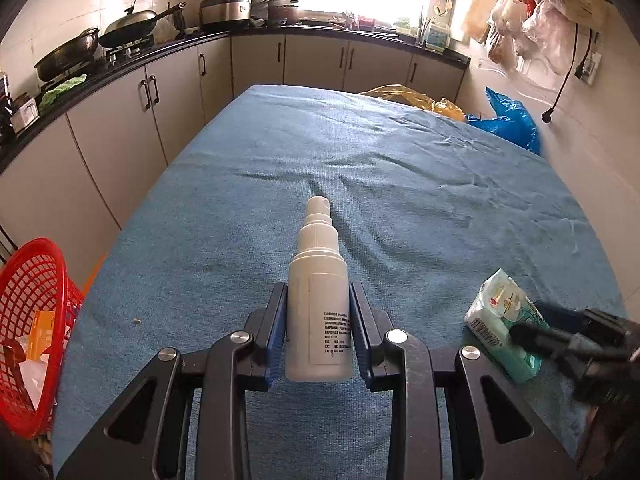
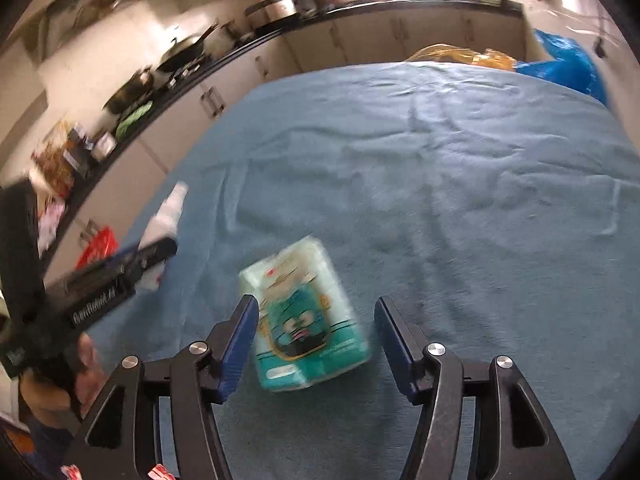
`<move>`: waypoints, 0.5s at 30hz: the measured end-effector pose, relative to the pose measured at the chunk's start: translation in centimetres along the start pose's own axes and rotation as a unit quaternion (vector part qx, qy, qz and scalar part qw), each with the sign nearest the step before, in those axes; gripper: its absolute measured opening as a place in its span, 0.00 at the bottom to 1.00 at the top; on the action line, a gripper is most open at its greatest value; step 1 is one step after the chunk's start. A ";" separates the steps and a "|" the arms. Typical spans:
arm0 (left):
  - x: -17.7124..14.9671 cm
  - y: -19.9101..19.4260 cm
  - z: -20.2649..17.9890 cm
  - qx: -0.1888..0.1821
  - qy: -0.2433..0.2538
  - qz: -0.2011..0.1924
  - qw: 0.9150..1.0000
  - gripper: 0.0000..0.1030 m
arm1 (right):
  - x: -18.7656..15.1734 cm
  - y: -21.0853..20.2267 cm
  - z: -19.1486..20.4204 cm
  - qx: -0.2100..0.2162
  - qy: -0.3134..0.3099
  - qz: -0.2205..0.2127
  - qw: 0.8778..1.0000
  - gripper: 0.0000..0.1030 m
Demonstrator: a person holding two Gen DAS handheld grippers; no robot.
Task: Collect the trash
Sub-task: 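Grasp the white spray bottle with the left tool while the right tool grasps the green tissue pack, then hold the spray bottle and tissue pack lifted above the table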
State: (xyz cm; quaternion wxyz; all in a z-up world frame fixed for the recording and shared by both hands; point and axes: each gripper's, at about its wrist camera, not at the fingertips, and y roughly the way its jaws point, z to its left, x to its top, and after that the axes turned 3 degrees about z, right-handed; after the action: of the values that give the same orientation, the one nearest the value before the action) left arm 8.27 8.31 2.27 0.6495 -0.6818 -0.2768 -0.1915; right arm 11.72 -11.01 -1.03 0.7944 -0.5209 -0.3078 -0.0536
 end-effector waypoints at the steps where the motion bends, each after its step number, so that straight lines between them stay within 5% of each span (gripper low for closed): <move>1: -0.1 0.0 -0.1 0.000 0.002 0.000 1.000 0.28 | -0.1 0.2 0.8 -0.008 -0.023 0.002 1.000 0.65; 4: -0.2 -0.1 -0.4 0.002 0.009 -0.002 1.000 0.28 | -0.7 0.9 2.6 -0.045 -0.074 -0.004 0.996 0.65; 6: -0.2 0.0 -0.5 0.005 0.011 -0.002 1.000 0.28 | -1.4 1.5 3.4 -0.088 -0.102 -0.011 0.991 0.54; 11: -0.3 0.0 -0.5 0.006 0.012 -0.004 1.000 0.28 | -1.2 0.5 3.0 -0.078 -0.083 -0.041 0.993 0.36; 15: -0.5 -0.3 -0.8 0.005 0.020 -0.012 1.000 0.28 | -0.8 -0.3 2.6 -0.079 -0.056 -0.072 0.993 0.34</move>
State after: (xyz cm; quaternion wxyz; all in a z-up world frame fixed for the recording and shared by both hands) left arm 7.77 7.48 2.27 0.6558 -0.6712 -0.2730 -0.2119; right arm 9.86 -9.13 -0.51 0.7260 -0.5610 -0.3835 -0.1056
